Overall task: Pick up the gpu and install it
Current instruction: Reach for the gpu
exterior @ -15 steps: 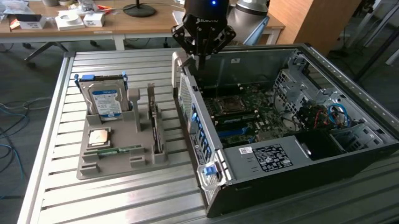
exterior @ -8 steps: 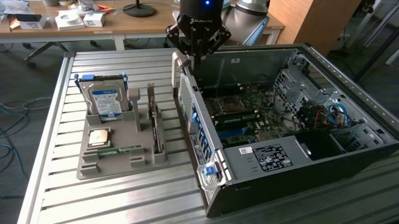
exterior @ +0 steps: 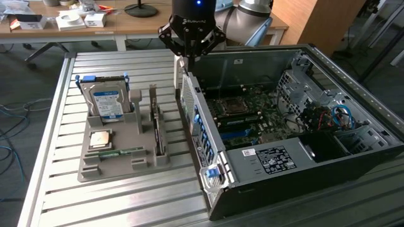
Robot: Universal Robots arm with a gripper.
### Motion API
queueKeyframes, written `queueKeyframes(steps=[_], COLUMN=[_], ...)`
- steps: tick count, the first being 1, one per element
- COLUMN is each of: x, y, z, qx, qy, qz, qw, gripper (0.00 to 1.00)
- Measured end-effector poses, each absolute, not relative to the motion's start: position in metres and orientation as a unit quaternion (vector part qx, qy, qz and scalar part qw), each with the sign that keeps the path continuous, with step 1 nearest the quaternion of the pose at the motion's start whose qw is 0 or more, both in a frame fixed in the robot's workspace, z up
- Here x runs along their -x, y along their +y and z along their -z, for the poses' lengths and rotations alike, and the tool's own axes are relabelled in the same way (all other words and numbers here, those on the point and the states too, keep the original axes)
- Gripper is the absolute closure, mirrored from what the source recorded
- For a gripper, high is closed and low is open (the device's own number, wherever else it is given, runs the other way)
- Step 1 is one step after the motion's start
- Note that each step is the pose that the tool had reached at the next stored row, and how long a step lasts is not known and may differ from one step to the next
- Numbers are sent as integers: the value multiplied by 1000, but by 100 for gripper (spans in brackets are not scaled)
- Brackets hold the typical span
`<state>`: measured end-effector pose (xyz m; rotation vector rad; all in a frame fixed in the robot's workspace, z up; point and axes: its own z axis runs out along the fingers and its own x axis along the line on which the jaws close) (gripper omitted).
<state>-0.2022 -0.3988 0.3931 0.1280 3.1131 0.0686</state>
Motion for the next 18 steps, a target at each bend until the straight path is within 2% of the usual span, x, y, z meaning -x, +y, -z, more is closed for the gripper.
queueKeyframes(steps=[18], x=[251], y=[-399], z=[-393], qx=[-50], qy=[998], qz=[-22], qw=[13], gripper=[89])
